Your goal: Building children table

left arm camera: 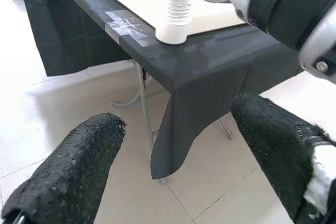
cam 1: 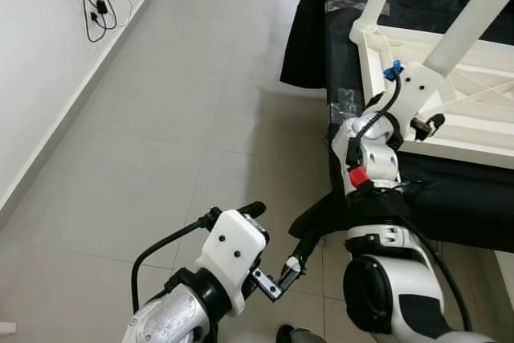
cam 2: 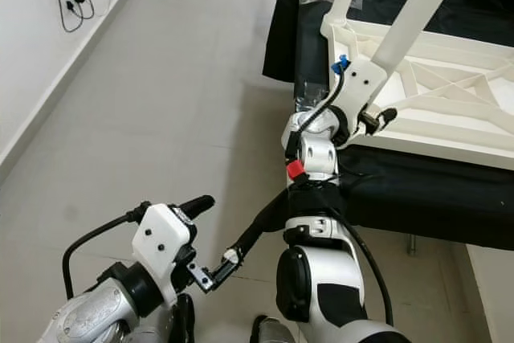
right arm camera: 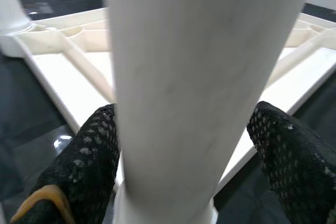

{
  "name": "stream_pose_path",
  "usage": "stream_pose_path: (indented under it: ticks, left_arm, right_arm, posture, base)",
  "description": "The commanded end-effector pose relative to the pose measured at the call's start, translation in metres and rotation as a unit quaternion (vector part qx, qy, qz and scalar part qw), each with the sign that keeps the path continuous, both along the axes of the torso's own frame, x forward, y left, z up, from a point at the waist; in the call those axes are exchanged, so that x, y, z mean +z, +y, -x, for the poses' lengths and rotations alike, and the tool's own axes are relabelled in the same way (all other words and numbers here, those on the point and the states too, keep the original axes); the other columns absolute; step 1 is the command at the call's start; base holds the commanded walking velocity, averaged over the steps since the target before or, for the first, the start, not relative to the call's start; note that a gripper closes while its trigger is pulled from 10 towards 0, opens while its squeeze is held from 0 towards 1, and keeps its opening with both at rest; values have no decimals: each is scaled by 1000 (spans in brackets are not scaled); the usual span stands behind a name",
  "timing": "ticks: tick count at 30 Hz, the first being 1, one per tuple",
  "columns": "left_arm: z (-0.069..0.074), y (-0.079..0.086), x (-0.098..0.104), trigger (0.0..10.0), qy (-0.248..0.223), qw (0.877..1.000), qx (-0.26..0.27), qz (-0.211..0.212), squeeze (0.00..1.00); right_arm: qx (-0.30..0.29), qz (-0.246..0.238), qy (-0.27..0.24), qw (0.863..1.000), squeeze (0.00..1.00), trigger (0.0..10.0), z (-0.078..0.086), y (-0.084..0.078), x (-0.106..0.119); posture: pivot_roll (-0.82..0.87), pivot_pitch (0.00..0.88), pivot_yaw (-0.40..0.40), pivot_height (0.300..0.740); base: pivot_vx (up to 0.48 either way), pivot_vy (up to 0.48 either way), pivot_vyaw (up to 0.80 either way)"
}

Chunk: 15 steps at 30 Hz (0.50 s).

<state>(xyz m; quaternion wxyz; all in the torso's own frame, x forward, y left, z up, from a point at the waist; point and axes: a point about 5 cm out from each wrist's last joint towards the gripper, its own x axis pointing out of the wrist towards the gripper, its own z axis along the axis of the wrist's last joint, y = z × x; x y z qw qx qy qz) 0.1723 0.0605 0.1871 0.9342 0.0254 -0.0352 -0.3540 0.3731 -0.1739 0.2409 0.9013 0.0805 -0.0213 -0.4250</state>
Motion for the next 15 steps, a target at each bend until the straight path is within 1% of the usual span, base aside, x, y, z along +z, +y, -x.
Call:
stream_pose_path:
  ticks: [1, 5, 10, 13, 15]
  left_arm:
    - [1, -1, -6, 10000, 10, 1000, 0, -6, 0]
    - [0, -2, -6, 10000, 9, 1000, 1, -6, 0]
    - [0, -1, -6, 10000, 9, 1000, 1, -7, 0]
    - [0, -1, -7, 10000, 10, 1000, 3, -7, 0]
    - [0, -1, -7, 10000, 10, 1000, 3, -7, 0]
  right_arm:
    - [11, -2, 7, 1000, 0, 10000, 2, 4, -4]
    - [32, -2, 12, 999, 0, 10000, 5, 9, -8]
    - [41, 1, 17, 999, 0, 10000, 9, 11, -10]
    - [55, 16, 26, 998, 0, 10000, 16, 13, -14]
    - [55, 16, 26, 998, 0, 10000, 16, 13, -14]
  posture:
    - [140, 230, -58, 740]
    - [139, 230, -59, 740]
    - [139, 230, -61, 740]
    - [136, 230, -61, 740]
    - [136, 230, -61, 740]
  base:
    - [0, 0, 0]
    - [0, 0, 0]
    - [0, 0, 0]
    - [0, 0, 0]
    - [0, 0, 0]
